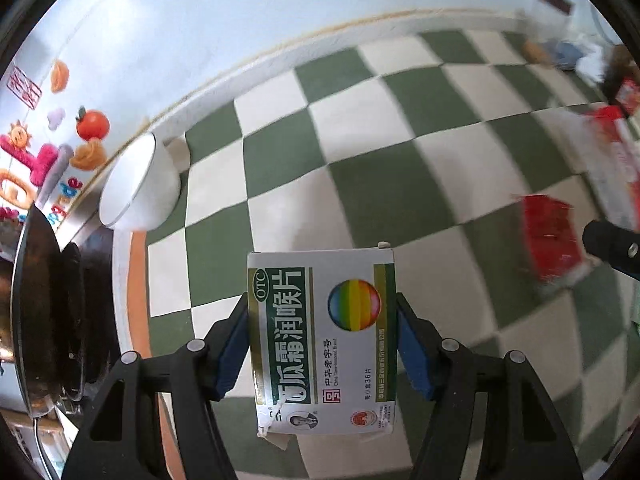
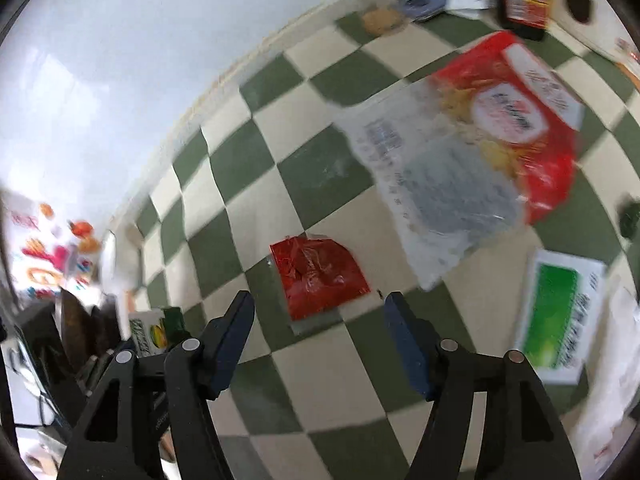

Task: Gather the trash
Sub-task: 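Grasp the green-white throat lozenge box with the left tool while the right tool grasps the red packet, then carry the lozenge box and red packet to the bin and release both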

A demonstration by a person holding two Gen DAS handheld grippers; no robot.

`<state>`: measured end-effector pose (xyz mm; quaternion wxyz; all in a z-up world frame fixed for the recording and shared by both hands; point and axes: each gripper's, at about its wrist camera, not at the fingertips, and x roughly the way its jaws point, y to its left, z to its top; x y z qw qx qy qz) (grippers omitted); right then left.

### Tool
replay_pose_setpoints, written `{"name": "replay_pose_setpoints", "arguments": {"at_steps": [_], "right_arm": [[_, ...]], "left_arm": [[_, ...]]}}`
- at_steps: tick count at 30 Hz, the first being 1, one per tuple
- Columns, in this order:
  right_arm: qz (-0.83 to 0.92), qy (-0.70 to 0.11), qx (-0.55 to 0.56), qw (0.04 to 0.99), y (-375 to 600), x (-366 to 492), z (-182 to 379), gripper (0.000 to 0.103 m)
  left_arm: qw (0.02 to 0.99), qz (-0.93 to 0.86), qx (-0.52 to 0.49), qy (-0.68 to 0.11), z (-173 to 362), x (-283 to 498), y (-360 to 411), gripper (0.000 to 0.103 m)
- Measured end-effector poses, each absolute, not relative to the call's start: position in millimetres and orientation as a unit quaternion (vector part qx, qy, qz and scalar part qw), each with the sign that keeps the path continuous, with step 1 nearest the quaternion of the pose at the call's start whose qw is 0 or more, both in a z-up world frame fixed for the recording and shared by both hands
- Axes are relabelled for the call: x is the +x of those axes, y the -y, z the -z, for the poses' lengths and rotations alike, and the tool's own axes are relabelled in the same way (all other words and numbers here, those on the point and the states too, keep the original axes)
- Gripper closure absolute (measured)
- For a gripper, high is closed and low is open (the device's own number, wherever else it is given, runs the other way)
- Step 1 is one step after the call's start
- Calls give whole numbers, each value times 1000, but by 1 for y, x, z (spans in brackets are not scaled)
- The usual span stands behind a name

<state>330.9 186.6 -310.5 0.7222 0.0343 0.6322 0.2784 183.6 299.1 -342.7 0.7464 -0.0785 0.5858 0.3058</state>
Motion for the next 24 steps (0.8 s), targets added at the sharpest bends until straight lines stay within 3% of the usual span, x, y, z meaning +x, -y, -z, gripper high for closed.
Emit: {"name": "replay_pose_setpoints", "arguments": {"at_steps": [3,6,8,10,12,13,24], "right_arm": [[-267,-624,-36,734,-220,331,330,33],[-261,-595,-102,754,-245,328,342,26],[-243,-568,-176,766,-263,317,352,35],[-248,-544,-191,779,-266,308,355,64],[-258,-551,-173,774,-260,307,358,81],[-262,-557,-159,772,-254,308,359,85],[-267,-544,64,793,-95,276,306,87]], "left_arm": [[737,-309,-94,-594,359,187,-311,40],[733,-308,-108,-596,366,187,-317,40],[733,-308,-114,-597,366,185,-318,40],[733,-305,-119,-596,363,181,-319,40],[736,-306,-120,-592,357,176,-319,40],[738,-305,-122,-590,353,173,-319,40],[804,-221,-74,-547,272,172,-242,40]]}}
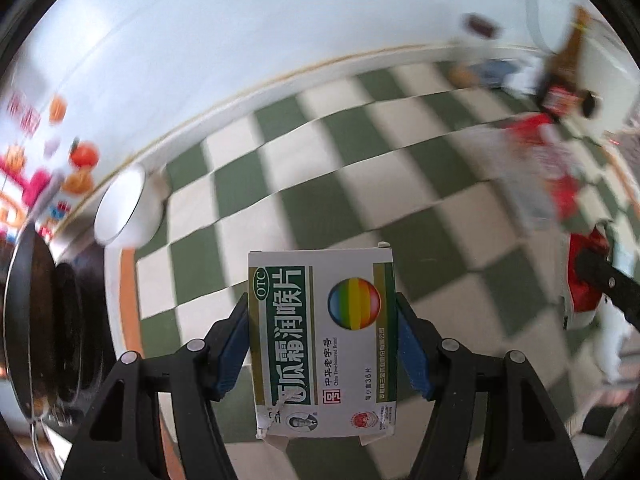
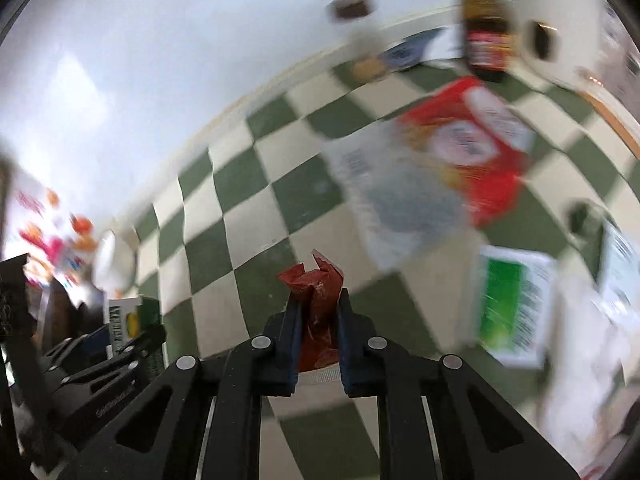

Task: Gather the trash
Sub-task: 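Carry the lozenge box and red packet to the bin and release both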

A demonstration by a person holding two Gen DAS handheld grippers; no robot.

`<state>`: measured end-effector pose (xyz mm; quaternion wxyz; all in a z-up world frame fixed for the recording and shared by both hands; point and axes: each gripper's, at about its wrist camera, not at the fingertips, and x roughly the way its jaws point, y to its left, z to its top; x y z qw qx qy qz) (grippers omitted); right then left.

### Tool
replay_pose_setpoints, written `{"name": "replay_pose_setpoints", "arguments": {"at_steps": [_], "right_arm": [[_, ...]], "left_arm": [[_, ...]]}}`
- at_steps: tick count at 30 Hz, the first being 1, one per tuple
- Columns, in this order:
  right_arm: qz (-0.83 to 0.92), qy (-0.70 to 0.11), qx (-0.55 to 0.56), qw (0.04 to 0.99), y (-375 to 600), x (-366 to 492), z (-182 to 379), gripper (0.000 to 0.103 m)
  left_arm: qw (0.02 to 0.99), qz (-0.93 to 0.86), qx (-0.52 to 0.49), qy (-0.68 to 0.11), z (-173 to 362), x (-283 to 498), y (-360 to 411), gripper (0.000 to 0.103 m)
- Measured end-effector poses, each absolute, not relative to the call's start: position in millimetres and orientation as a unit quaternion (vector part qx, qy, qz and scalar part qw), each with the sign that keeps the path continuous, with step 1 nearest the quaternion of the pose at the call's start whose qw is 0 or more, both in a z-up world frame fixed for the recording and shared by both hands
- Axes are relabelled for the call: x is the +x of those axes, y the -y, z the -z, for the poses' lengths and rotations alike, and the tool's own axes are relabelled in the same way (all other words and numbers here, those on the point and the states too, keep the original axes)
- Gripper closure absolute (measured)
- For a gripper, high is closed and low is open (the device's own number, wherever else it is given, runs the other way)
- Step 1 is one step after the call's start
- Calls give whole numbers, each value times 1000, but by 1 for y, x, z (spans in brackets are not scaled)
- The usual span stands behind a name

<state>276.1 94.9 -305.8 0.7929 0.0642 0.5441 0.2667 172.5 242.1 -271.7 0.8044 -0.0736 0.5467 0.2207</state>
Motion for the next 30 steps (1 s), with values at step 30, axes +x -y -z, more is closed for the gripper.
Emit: {"name": "replay_pose_setpoints", "arguments": {"at_steps": [30], "right_arm": [[238,-503,498,665,565,-35,706,87]], "left_arm": [[602,299,181,-718,703,165,488,38]]}}
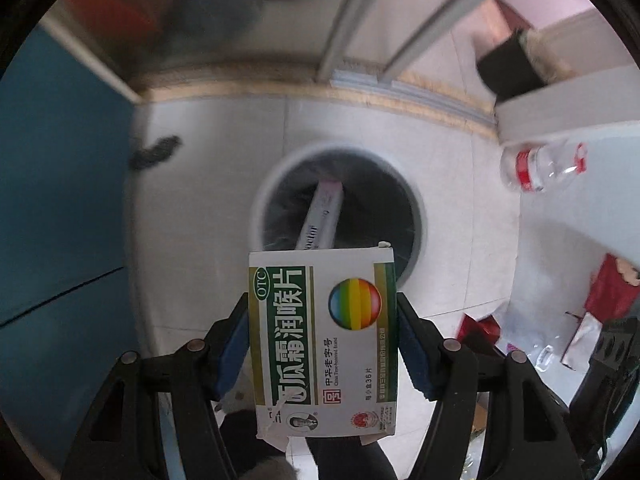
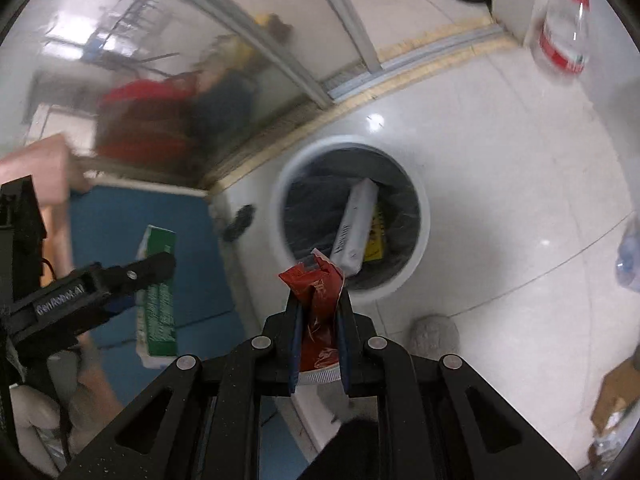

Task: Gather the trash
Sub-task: 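Carry the lozenge box and red packet to the bin and release both, then move both open tools back over the table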

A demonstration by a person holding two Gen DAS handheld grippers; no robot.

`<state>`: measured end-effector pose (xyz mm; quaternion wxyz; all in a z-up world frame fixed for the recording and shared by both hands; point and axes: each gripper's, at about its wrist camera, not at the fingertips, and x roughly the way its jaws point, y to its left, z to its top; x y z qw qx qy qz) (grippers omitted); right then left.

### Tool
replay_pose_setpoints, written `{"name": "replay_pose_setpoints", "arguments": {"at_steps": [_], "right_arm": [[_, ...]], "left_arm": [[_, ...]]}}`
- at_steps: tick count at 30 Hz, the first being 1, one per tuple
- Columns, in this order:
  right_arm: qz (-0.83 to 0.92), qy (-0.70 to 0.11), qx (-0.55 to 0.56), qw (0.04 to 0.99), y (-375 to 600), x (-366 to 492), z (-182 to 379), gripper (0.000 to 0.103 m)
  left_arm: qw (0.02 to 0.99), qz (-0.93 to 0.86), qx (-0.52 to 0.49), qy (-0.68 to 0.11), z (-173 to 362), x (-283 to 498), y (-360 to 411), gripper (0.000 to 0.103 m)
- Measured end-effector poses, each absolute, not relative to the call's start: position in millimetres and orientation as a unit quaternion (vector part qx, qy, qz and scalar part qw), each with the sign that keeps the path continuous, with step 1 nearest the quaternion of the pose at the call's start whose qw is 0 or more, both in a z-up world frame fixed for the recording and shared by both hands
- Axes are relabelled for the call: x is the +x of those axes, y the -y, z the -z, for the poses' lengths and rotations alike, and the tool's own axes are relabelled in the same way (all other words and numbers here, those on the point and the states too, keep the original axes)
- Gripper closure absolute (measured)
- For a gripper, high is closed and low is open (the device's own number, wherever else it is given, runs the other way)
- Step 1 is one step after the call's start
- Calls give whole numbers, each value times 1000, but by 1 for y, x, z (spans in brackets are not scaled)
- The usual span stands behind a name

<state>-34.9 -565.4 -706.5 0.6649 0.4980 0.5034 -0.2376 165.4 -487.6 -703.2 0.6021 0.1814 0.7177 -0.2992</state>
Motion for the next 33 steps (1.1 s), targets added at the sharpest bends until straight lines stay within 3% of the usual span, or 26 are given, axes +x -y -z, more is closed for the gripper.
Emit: {"name": "replay_pose_setpoints", "arguments": {"at_steps": [1,2,3,4,5,6,8,9,11,12,13,15,23,33], "right_arm": [[234,-505,501,663,571,-31,725,87],[232,-508,502,661,579,-27,744,87],[230,-518,501,654,589,-22,769,86],[227,-526,501,648,596,-19,785,84],[229,-538,499,640,602,-16,801,84],[230,-546,497,634,604,-14,812,78],[229,-562,495,622,614,-14,831,53],[231,-566,493,620,616,-13,834,37],[236,-571,481,622,616,-14,829,34],[241,-576,470,625,617,-14,823,26],[249,-580,454,629,618,-15,812,10],[267,-589,416,639,618,-17,783,0],[299,-596,306,679,593,-22,636,0],[323,-549,277,719,555,-62,439,0]], "left_arm": [[601,300,189,-717,720,165,497,38],[600,299,196,-716,732,166,505,31],[598,298,200,-716,747,168,514,22],[598,298,200,-717,751,168,513,5],[599,296,201,-716,755,170,512,0],[601,293,207,-715,758,172,513,0],[609,282,215,-709,755,174,511,0],[616,275,223,-704,749,173,505,0],[633,265,238,-687,733,174,496,0],[640,262,244,-679,726,174,493,0],[651,256,251,-669,713,172,488,0],[667,250,261,-651,690,168,481,0],[704,244,266,-612,562,139,452,0],[725,265,234,-591,399,98,418,0]]}}
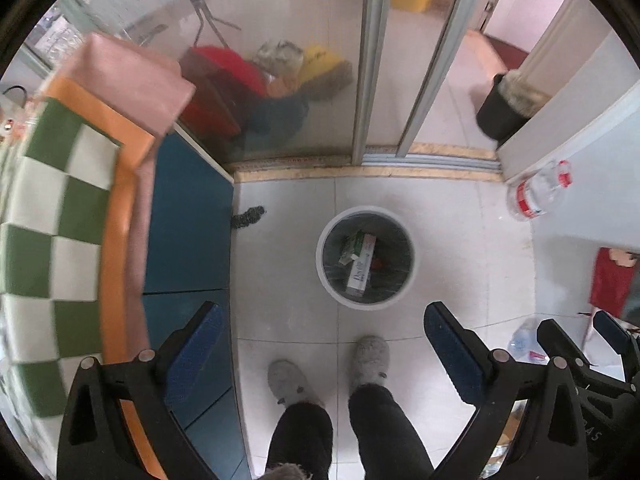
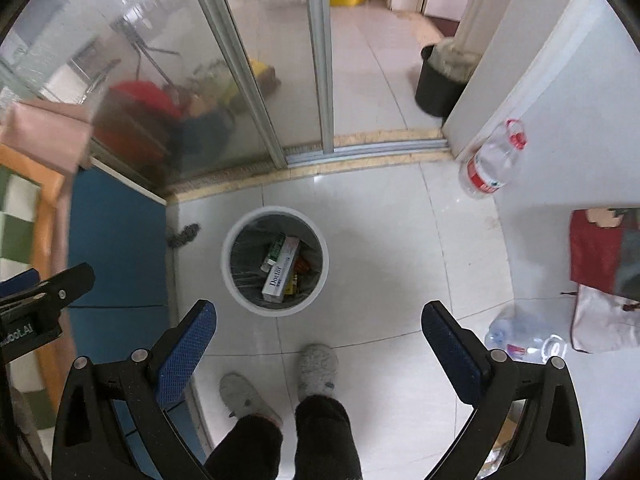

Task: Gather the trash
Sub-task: 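Move both open tools back over the table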

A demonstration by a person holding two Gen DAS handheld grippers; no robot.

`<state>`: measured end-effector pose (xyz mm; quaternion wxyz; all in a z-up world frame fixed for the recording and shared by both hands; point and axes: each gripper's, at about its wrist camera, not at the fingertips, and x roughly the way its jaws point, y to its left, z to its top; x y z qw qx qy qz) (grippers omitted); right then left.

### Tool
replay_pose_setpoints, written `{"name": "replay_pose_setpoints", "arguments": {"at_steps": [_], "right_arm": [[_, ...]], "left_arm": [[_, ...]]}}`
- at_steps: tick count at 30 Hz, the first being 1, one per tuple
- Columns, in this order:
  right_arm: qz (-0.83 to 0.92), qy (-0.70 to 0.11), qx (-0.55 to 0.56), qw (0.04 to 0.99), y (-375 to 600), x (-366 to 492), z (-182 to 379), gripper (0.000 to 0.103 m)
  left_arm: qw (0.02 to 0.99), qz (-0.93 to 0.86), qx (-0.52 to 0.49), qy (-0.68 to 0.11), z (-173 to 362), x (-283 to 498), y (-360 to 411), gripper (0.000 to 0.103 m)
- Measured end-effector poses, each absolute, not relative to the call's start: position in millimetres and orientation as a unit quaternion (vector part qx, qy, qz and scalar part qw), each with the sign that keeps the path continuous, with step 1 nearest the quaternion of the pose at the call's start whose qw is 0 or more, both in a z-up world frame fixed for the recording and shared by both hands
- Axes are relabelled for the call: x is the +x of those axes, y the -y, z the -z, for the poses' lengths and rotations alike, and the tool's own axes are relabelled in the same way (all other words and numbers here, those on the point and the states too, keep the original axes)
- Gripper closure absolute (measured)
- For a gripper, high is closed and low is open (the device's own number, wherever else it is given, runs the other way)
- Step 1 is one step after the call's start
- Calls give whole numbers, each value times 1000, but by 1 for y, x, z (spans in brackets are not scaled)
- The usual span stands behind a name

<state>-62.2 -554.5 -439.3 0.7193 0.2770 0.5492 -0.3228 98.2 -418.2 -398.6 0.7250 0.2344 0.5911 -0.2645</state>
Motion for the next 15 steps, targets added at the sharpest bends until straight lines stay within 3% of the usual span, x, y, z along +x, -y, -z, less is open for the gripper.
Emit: {"name": "replay_pose_setpoints", "arguments": {"at_steps": [6,15], "right_arm": [[320,-523,269,743,531,-87,330,0],[292,-510,274,762,510,-103,237,0]], "left_arm": [[736,279,207,-581,318,82,394,0],[760,283,163,-562,241,78,367,0]]}}
